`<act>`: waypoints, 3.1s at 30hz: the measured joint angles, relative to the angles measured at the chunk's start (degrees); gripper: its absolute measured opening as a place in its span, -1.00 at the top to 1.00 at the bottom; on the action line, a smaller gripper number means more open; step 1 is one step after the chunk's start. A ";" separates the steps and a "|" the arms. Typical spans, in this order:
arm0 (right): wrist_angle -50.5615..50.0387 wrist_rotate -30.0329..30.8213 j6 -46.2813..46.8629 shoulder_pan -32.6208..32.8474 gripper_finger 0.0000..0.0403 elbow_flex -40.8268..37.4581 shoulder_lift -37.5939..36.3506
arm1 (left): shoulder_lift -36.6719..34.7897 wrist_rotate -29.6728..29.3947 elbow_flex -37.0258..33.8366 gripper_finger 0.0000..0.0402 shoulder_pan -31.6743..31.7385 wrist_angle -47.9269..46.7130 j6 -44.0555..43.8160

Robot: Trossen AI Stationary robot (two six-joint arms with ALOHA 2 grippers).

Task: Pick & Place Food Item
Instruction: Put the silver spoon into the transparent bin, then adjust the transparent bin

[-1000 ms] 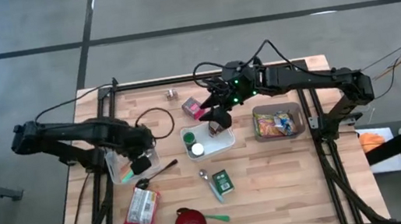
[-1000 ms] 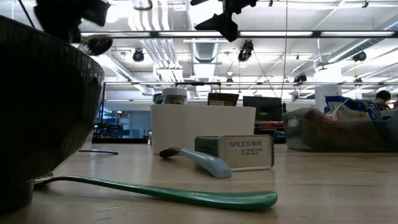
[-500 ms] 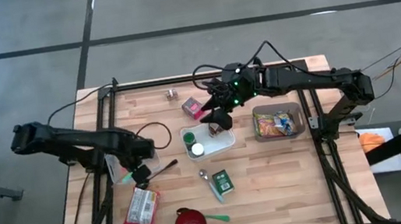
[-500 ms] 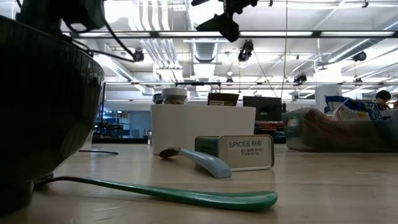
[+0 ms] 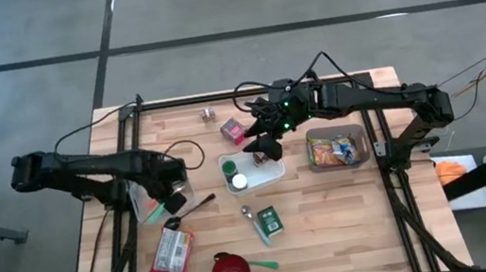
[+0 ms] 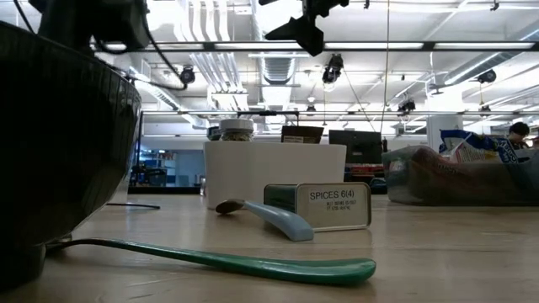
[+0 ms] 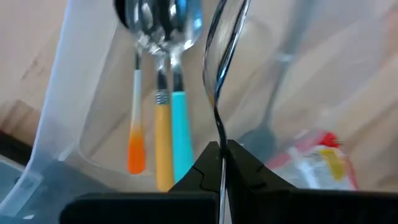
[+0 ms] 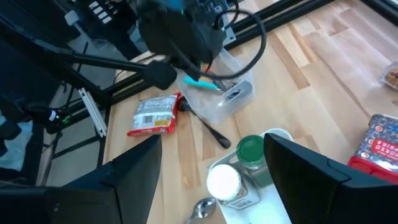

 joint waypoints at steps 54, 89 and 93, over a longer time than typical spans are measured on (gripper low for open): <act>-1.19 0.02 -0.04 0.46 -0.37 0.00 0.00 | -1.48 -1.41 -12.83 1.00 5.47 13.20 -3.19; -2.07 0.02 -0.17 0.46 -0.37 -0.02 0.00 | -1.46 8.78 -10.70 -0.10 5.47 12.32 -5.14; -2.05 0.02 -0.20 0.46 -0.37 -0.02 0.00 | -1.46 9.28 -8.32 -0.17 5.42 9.71 -6.22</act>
